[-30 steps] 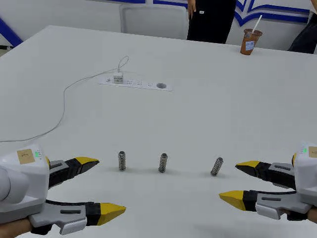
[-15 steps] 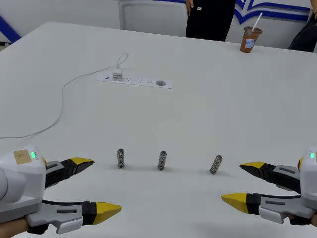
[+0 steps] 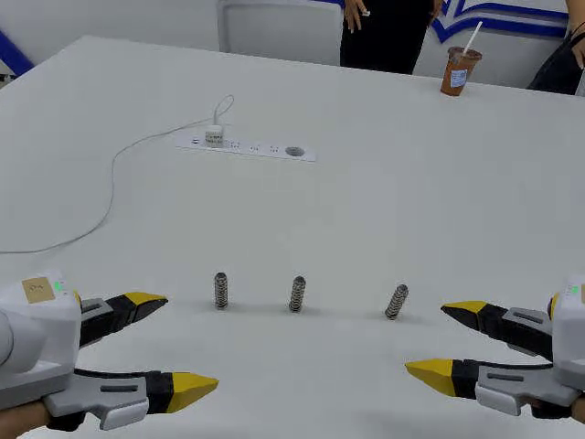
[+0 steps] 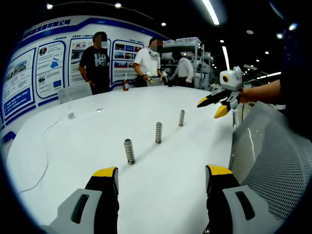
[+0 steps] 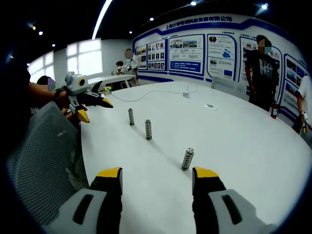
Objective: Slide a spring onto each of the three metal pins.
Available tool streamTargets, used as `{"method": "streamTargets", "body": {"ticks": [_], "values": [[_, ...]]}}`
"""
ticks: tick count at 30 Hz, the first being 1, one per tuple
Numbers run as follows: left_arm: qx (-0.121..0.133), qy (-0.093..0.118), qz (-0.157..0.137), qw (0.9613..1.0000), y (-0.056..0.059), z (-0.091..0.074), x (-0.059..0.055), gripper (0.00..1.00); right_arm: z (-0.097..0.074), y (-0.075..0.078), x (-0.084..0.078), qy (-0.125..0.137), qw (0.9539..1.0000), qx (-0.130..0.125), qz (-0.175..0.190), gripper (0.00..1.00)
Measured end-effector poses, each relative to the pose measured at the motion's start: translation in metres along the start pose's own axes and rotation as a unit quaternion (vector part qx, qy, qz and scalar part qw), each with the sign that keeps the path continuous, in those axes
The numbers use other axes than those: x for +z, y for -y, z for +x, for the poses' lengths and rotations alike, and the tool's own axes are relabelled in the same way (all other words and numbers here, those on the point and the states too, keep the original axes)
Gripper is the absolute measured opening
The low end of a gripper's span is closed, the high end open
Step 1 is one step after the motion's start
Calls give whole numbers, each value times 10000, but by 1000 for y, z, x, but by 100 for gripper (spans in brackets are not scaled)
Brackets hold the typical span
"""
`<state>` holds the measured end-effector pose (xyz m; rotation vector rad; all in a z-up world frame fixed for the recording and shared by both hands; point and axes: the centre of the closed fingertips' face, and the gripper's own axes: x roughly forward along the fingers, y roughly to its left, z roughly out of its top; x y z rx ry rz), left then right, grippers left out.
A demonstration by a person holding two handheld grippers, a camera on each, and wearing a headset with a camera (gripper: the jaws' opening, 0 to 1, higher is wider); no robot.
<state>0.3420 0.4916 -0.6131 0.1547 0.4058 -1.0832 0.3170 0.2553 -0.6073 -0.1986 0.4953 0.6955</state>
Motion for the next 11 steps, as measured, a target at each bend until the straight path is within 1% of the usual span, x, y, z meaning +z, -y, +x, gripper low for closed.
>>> {"method": "streamTargets", "body": {"ticks": [11], "values": [[-24, -6, 16, 10000, 1, 1, 0, 74, 0, -1, -2, -22, 10000, -11, 34, 59]]}}
